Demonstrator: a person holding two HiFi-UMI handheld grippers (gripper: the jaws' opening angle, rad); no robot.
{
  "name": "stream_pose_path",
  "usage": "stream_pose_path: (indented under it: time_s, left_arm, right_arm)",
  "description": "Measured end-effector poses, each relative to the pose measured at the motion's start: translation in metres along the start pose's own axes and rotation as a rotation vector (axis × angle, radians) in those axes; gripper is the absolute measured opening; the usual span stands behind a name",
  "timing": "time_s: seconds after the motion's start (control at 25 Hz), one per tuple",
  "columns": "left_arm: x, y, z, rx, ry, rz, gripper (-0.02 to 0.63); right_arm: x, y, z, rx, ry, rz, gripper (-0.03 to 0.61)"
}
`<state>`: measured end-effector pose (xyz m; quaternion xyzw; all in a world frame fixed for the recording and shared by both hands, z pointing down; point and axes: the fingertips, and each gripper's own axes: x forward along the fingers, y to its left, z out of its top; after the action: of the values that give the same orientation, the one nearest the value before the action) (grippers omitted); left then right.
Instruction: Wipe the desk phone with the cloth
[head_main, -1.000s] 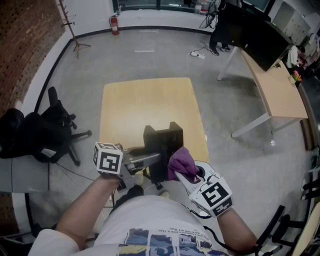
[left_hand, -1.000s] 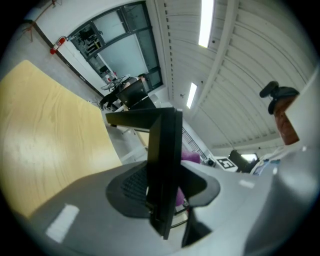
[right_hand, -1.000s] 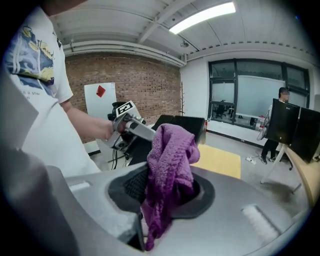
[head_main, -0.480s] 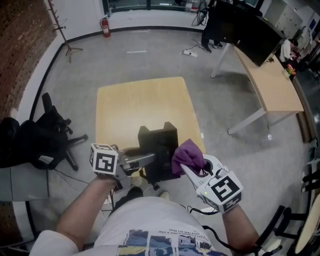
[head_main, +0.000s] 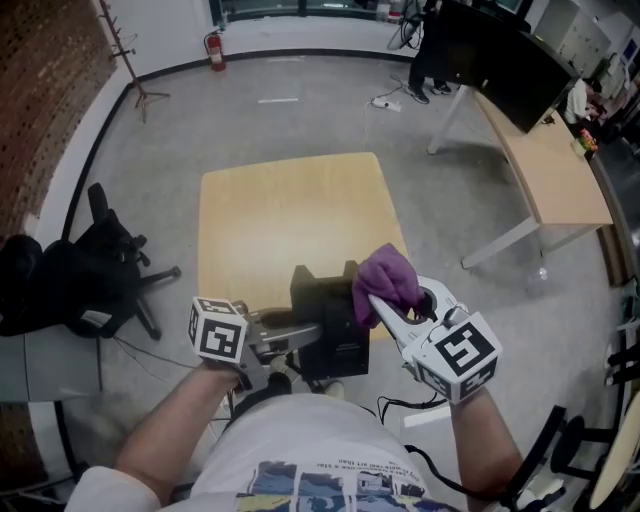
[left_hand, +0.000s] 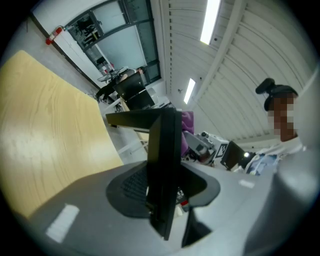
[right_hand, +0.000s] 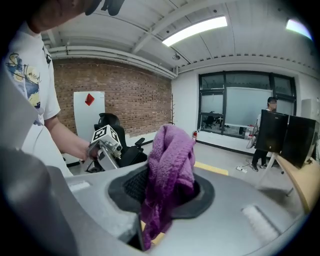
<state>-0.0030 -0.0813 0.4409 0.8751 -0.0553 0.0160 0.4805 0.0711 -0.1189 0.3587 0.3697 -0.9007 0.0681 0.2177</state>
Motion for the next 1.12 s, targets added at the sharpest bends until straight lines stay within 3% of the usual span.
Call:
stream_pose_path:
  time_s: [0.4,0.76,0.96,1.12]
  left_arm:
    - [-0.018,0.014,0.029,-0.027,-0.067,0.000,0.179]
    - [-0.017,0.022,0.050,-0.019,-0.056,0.003,0.179]
    - [-0.014,0.024,0.045,-0.022,-0.034,-0.001,0.179]
    - [-0.011,0.024,0.038,0.002,-0.008,-0.010,0.179]
  right_arm:
    - [-0.003,0.041,-0.067,0.101,0.106,0.062,0.103]
    - [-0.013,0.058,-0.110,0.120,0.230,0.122,0.103]
    - [-0.020,0.050,-0.102,0.060,0.262,0.150,0.103]
    - [-0.031,0.016,-0.051,0.046,0.154,0.083,0.103]
